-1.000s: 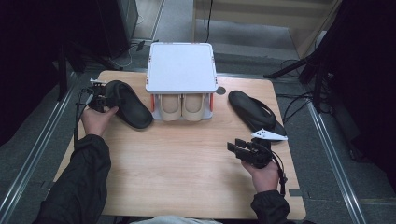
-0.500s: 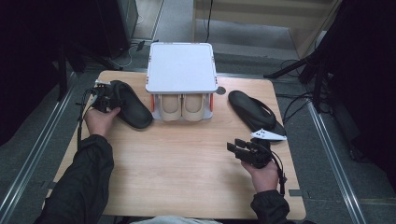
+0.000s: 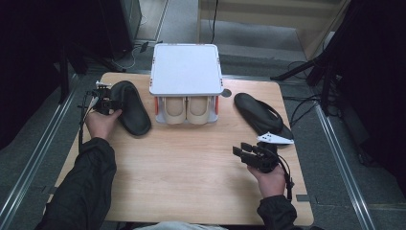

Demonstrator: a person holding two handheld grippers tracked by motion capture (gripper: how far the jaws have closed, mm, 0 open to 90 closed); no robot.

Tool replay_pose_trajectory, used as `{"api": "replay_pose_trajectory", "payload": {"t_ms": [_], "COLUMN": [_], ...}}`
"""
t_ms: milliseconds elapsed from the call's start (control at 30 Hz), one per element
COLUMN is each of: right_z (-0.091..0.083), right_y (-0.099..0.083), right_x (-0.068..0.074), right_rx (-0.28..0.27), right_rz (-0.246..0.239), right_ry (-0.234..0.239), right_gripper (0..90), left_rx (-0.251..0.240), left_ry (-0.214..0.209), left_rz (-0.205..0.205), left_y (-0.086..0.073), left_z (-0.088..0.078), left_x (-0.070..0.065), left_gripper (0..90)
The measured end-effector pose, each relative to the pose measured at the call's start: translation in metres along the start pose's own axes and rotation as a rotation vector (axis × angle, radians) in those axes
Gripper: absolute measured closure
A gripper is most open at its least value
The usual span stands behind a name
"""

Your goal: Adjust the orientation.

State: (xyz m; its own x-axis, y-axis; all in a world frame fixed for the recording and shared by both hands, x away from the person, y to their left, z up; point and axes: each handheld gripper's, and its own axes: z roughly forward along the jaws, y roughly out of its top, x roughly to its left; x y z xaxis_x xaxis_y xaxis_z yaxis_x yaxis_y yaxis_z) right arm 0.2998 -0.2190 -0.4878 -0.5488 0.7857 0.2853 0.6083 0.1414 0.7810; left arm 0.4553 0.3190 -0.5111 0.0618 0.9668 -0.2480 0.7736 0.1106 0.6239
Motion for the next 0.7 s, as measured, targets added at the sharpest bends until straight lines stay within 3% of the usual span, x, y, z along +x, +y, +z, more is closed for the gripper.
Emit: {"api": "replay_pose_trajectory", "payload": {"t_ms": [200, 400, 700], "right_z": [-0.001, -0.001, 0.001], "right_y": [0.000, 0.001, 0.004], "right_x": [0.000, 0.000, 0.000], "right_rx": [-0.006, -0.006, -0.008], "right_rz": [-0.002, 0.000, -0.005], "right_ry": [-0.003, 0.000, 0.008], "right_gripper": [56.1, 56.1, 56.1], "left_rx": [-0.011, -0.034, -0.052], "left_ry": [-0.007, -0.043, -0.067], "left_rz": [-0.001, -0.015, 0.024], "left_y": [0.002, 0.005, -0.001], "left_z": [-0.003, -0.015, -0.043], "left_x": [0.001, 0.003, -0.001], "left_gripper": [70.6, 70.9, 71.0]}}
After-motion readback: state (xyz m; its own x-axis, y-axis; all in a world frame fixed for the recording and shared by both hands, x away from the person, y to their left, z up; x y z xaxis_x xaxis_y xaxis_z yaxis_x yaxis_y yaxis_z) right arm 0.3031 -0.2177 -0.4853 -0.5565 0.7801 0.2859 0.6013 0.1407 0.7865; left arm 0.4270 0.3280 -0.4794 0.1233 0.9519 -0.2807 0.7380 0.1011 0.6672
